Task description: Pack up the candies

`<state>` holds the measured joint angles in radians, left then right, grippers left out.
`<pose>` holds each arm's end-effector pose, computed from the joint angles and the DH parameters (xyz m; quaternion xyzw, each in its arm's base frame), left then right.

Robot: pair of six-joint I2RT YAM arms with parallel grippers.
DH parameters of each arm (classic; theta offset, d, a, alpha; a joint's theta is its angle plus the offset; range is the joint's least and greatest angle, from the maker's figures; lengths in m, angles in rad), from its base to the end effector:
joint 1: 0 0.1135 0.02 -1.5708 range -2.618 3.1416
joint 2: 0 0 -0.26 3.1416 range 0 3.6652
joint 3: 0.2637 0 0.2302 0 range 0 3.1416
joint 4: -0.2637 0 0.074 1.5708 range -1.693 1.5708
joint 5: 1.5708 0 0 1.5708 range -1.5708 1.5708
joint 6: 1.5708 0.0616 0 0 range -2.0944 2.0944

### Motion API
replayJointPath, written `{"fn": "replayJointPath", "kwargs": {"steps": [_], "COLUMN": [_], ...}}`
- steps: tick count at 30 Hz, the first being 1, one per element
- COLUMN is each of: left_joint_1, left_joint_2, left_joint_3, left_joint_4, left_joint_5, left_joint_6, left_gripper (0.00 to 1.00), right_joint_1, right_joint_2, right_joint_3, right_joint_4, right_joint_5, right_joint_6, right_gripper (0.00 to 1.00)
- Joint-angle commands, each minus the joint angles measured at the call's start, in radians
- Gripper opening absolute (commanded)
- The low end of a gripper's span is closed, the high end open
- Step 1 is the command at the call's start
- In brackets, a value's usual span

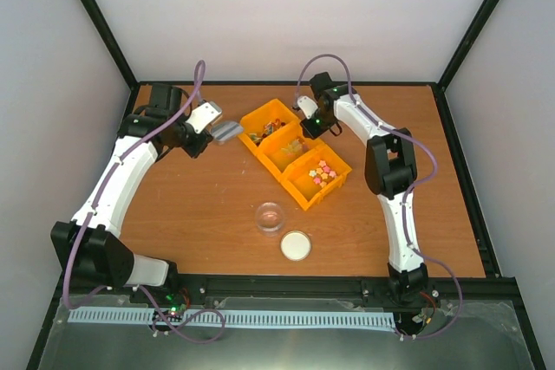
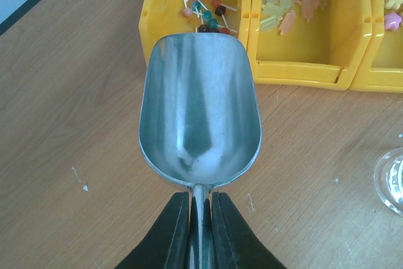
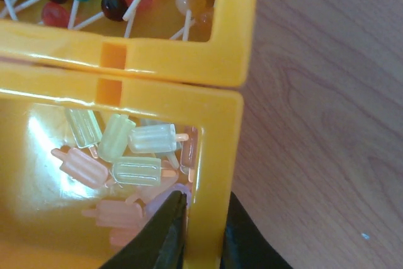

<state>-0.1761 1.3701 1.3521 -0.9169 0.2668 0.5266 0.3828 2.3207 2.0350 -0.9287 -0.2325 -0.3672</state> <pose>0.2637 -0.0634 0.3169 0.3631 0.8696 -0.0704 0.3271 0.4345 0.1902 0.1732 -0.3772 0.9021 0.1155 0.1752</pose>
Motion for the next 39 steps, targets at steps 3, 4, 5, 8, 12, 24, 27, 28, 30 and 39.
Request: {"fn": "replayJointPath", "kwargs": {"steps": [3,4,5,8,12,24,27,28,30,39], "left_joint_1": [-0.005,-0.005,-0.005,-0.005,-0.006,-0.017,-0.021,-0.023,-0.025,-0.082], "left_joint_2": [-0.030,-0.032,-0.031,-0.028,-0.021,-0.003,0.006,0.008,0.010,0.050], "left_joint_3": [-0.006,-0.007,-0.007,-0.007,-0.005,0.010,0.014,0.015,0.017,0.101], "left_joint_4": [0.028,0.027,0.029,0.030,0.033,0.039,0.039,0.040,0.041,-0.038], "left_joint_5": [0.023,0.025,0.028,0.043,0.071,0.108,0.116,0.116,0.114,0.013], "left_joint_6": [-0.026,-0.027,-0.025,-0.025,-0.030,-0.043,-0.046,-0.045,-0.045,0.012], "left_gripper": [0.01,0.01,0.01,0.01,0.01,0.01,0.01,0.01,0.01,0.01], "right_joint_1": [-0.052,-0.067,-0.083,-0.134,-0.212,-0.357,-0.373,-0.375,-0.376,-0.357], "right_joint_2": [-0.007,-0.012,-0.020,-0.034,-0.032,-0.004,0.008,0.008,0.004,-0.155], "right_joint_3": [-0.046,-0.058,-0.069,-0.107,-0.171,-0.293,-0.296,-0.298,-0.301,-0.469], "right_joint_4": [-0.052,-0.060,-0.069,-0.098,-0.142,-0.191,-0.193,-0.192,-0.187,-0.014], "right_joint_5": [-0.056,-0.083,-0.110,-0.204,-0.342,-0.542,-0.557,-0.562,-0.564,-0.469], "right_joint_6": [-0.019,-0.020,-0.021,-0.024,-0.044,-0.107,-0.114,-0.112,-0.108,-0.019], "right_gripper": [0.03,0.03,0.03,0.03,0.03,0.03,0.03,0.03,0.03,0.03]}}
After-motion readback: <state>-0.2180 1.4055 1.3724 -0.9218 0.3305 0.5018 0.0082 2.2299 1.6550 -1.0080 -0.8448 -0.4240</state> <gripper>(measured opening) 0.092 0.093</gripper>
